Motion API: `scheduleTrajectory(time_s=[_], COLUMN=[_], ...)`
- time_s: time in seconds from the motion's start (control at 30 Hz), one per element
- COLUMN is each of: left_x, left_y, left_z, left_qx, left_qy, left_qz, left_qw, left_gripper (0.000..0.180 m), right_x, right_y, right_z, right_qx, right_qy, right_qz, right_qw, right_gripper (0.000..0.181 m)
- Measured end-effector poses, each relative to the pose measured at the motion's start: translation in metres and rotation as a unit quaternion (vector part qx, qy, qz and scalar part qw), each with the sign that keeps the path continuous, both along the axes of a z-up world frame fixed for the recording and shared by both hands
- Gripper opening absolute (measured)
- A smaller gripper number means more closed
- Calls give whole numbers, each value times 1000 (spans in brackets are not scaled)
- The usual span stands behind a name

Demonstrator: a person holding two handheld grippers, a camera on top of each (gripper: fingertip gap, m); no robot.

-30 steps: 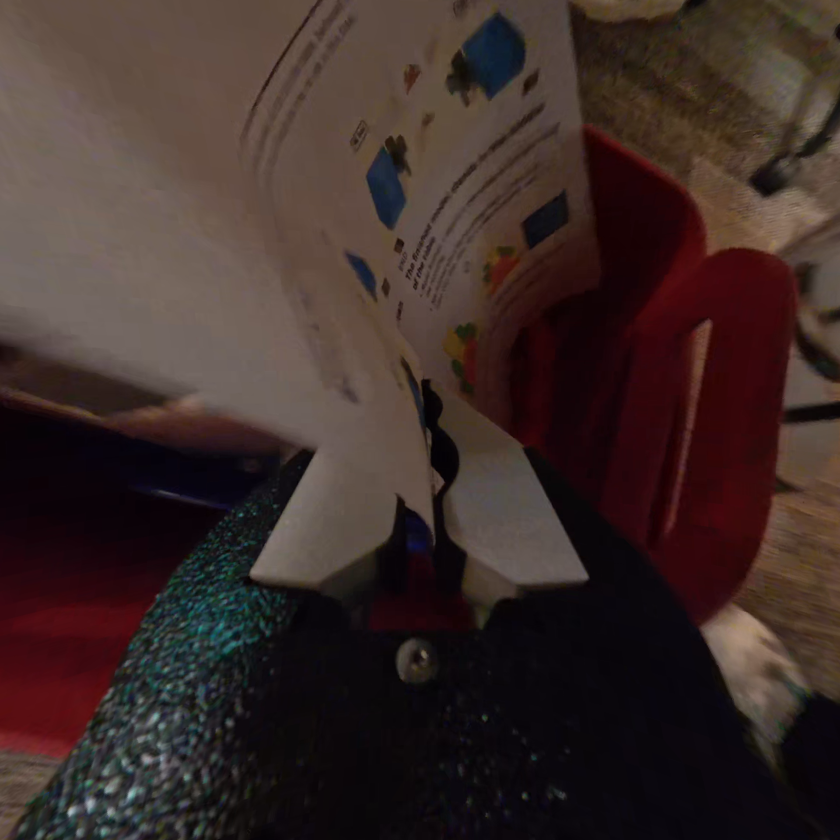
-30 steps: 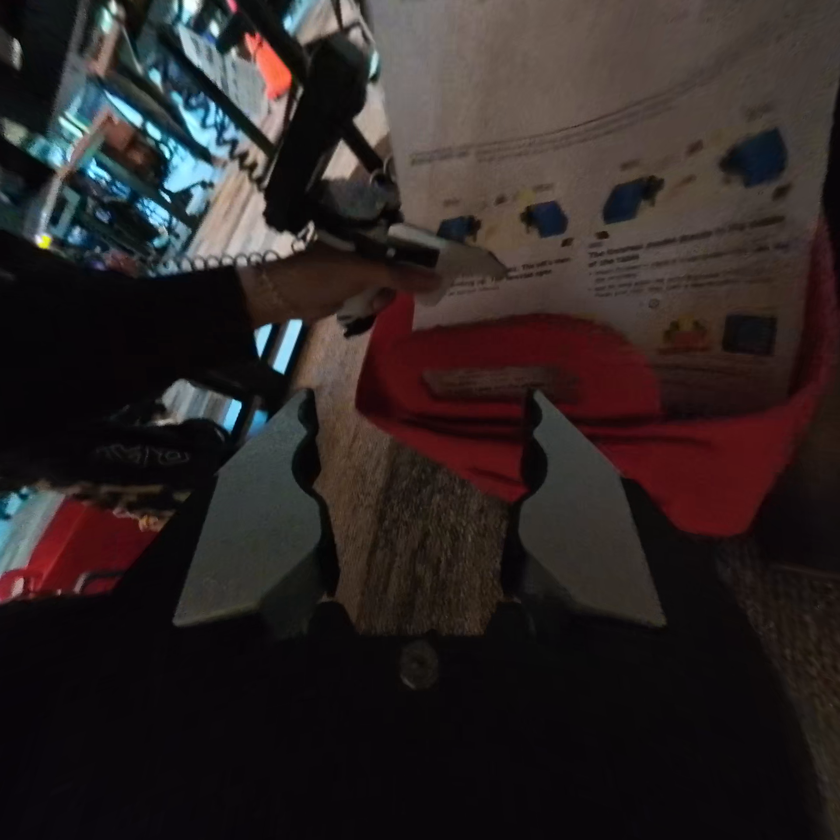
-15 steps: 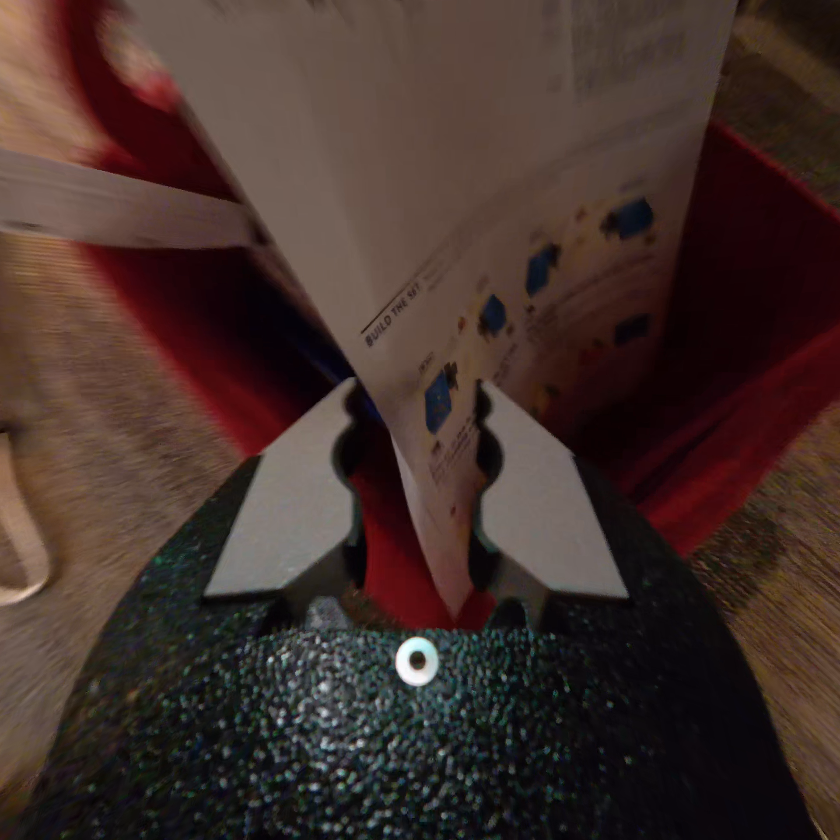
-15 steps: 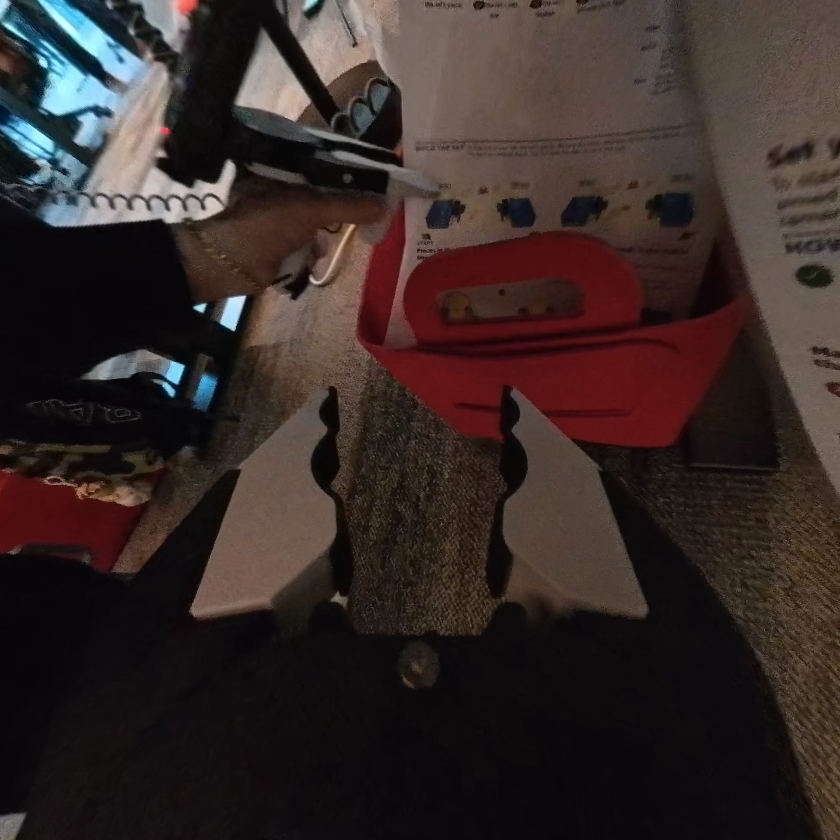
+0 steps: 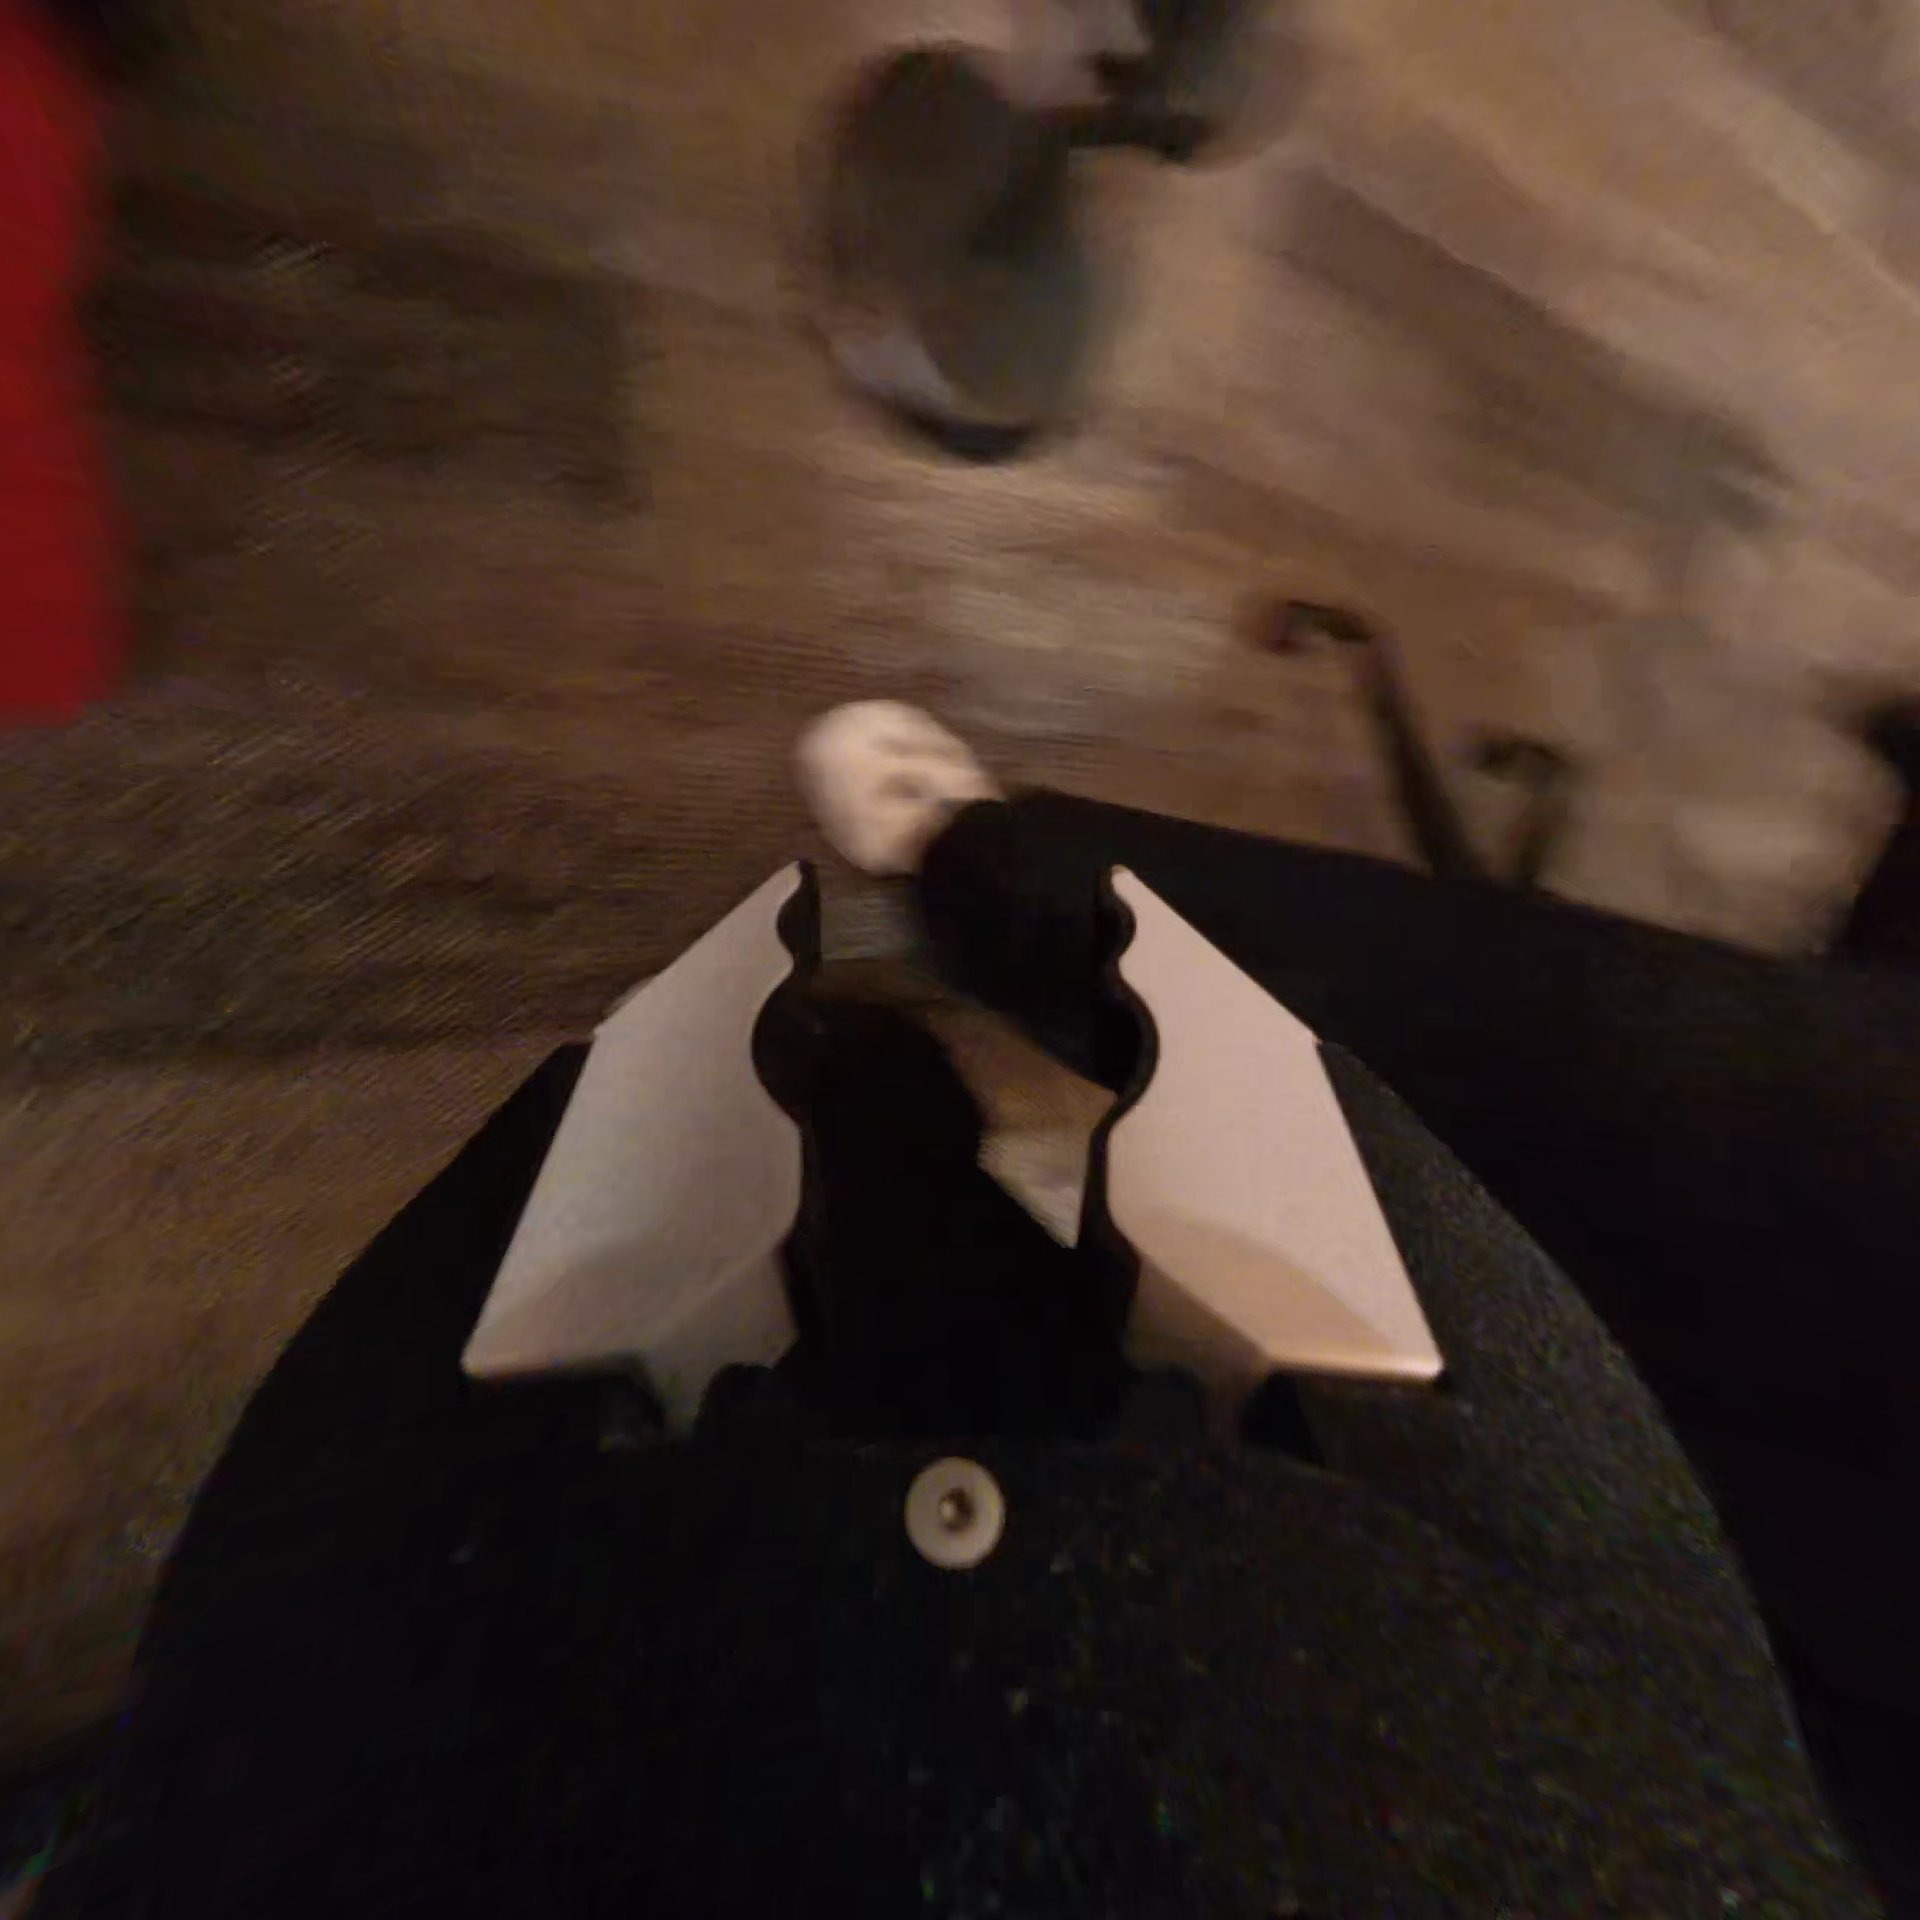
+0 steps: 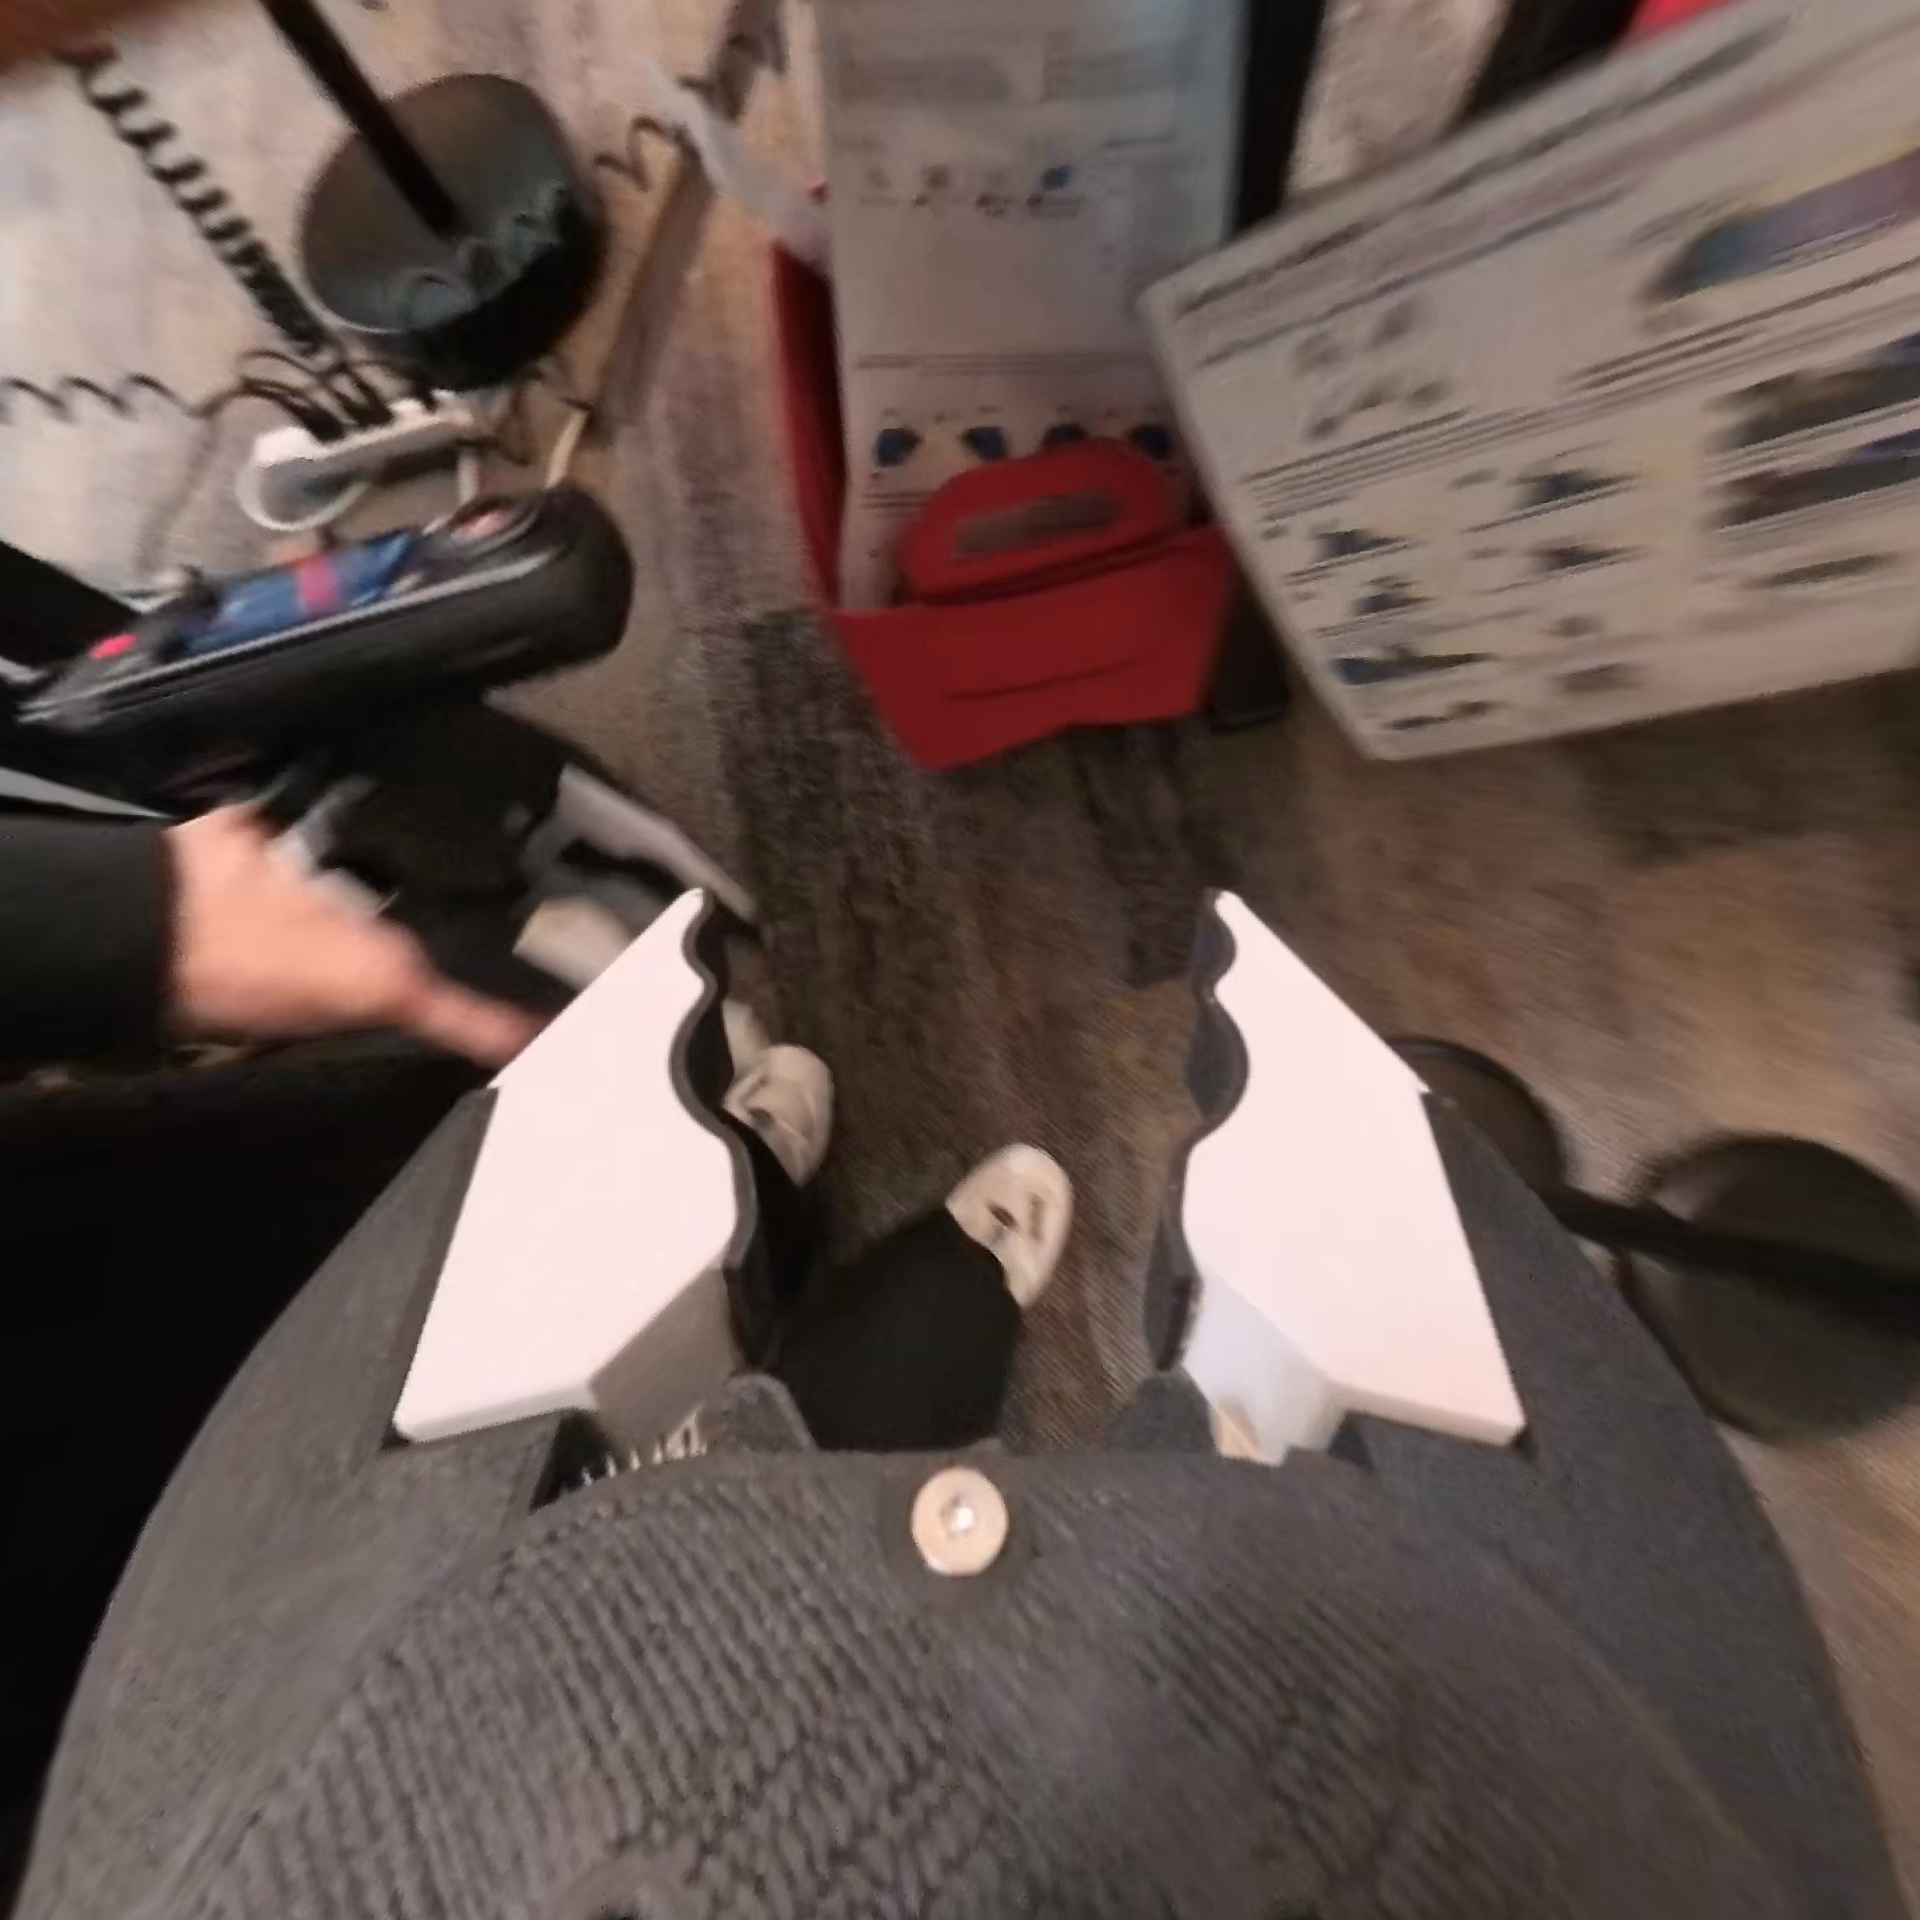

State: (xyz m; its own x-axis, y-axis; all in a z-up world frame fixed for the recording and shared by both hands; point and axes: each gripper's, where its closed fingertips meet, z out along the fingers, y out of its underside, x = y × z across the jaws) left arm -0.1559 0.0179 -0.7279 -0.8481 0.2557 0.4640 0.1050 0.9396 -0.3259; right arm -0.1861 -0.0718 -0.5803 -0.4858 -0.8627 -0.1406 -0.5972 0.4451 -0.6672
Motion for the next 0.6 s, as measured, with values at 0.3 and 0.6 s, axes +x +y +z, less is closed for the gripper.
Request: scheduleTrajectory(time_s=[0.3,0.6], left_x=[-35,39], left_y=[-73,-168], left_z=[270,445], left_qx=[-250,-401], left_qy=[29,-59], left_qz=[10,109], left_qw=[968,908], left_gripper=[62,75], right_x=[19,13], right_y=[-26,-49], right_z=[187,379], right_qx=[-104,-237], right_qy=[-75,-152], right_qz=[28,147], right_qw=[991,948], right_gripper=[95,79])
